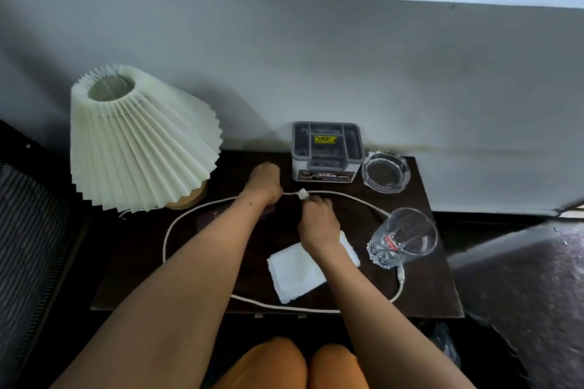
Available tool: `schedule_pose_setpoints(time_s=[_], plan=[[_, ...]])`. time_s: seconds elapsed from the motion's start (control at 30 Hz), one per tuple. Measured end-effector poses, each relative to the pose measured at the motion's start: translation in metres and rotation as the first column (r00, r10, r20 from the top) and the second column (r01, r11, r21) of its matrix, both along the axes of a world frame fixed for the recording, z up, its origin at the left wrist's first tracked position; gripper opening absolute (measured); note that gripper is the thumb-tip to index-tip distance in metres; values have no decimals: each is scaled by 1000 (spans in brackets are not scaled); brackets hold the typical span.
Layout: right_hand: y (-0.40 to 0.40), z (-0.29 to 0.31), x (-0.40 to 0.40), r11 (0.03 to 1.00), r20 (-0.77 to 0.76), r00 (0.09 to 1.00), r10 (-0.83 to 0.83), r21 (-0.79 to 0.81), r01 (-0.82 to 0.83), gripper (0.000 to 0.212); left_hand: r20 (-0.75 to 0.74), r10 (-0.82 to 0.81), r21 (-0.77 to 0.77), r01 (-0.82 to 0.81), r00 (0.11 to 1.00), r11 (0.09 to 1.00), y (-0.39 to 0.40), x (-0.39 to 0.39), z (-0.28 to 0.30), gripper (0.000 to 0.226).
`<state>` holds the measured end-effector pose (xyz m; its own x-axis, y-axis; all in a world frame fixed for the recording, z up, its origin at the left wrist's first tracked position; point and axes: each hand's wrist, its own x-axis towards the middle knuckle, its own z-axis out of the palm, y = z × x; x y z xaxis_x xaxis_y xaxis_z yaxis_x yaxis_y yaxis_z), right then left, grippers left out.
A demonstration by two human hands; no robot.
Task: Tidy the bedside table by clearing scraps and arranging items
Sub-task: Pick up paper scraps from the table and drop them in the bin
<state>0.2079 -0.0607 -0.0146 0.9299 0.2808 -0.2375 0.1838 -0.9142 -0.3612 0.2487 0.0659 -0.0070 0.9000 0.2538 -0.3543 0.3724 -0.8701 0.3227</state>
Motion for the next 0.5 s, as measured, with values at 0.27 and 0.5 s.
schedule_pose_setpoints(time_s=[0.27, 0.5], plan=[[-6, 23, -7, 929, -28, 966, -258, 266, 257, 29, 241, 251, -124, -227, 938, 966, 1, -20, 13, 13], [-23, 65, -37, 790, -45, 915, -402, 488, 371, 13, 413, 308, -223, -232, 857, 947, -23, -70, 44, 10]])
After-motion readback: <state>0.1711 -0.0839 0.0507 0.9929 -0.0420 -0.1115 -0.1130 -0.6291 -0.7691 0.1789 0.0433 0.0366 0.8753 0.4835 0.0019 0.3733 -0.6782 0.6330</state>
